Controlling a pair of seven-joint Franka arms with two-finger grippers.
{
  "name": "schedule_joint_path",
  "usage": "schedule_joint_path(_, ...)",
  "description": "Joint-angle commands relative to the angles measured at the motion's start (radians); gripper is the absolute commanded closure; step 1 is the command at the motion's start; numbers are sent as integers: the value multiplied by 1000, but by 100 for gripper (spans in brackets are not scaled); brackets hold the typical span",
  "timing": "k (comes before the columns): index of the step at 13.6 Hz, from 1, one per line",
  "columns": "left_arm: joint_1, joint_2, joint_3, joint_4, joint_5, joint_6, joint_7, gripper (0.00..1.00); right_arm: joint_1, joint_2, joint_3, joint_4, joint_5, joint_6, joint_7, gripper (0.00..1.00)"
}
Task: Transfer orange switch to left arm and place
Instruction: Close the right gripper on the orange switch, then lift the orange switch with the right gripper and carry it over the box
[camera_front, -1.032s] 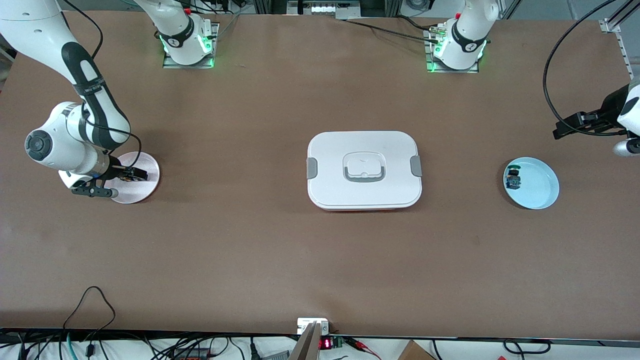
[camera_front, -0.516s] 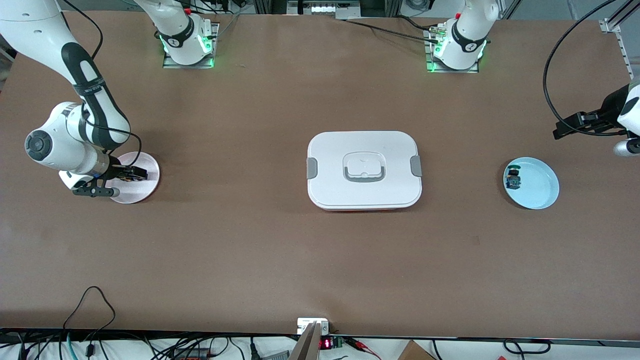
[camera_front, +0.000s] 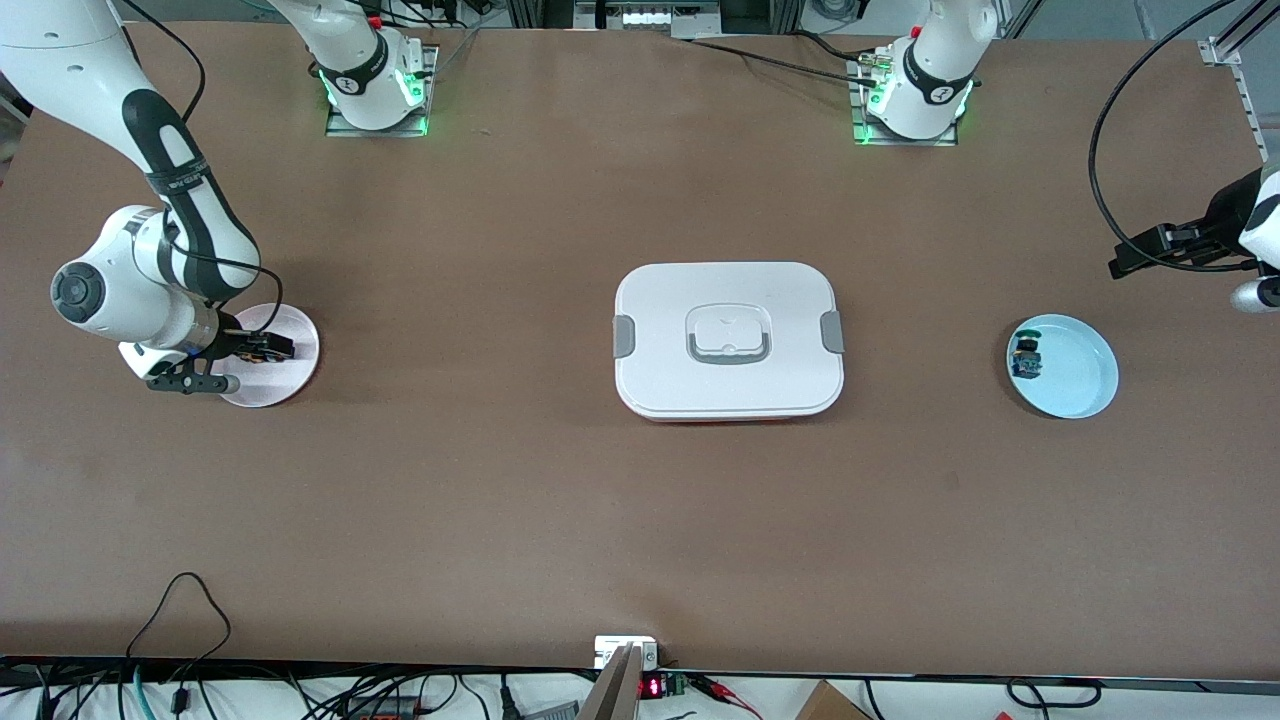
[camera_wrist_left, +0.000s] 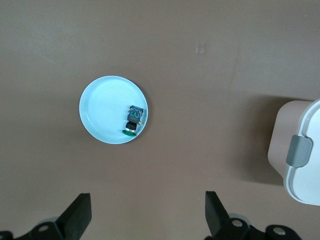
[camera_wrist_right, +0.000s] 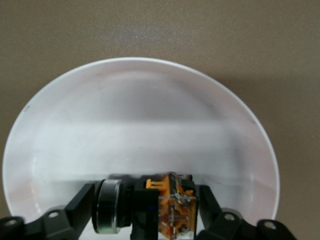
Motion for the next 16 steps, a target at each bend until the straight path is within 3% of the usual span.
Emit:
schedule_joint_path(1, 8, 6, -6, 22, -6, 0, 0, 0, -15, 0, 15, 10, 21, -18, -30, 78)
schedule_joint_path(3, 8, 5, -6, 22, -6, -2, 0, 0, -15, -11, 17, 33, 26, -78, -29, 84)
schedule_joint_path(8, 9, 5, -4, 22, -20, -2, 0, 0, -9, -63, 23, 105, 23, -227, -57, 84)
schedule_joint_path(11, 11, 5, -4, 22, -20, -2, 2, 0, -3, -115, 61, 190, 24, -392, -154, 84)
schedule_joint_path(16, 11, 5, -4, 22, -20, 0, 2, 0, -3, -232, 219, 265, 29, -502, -206, 84)
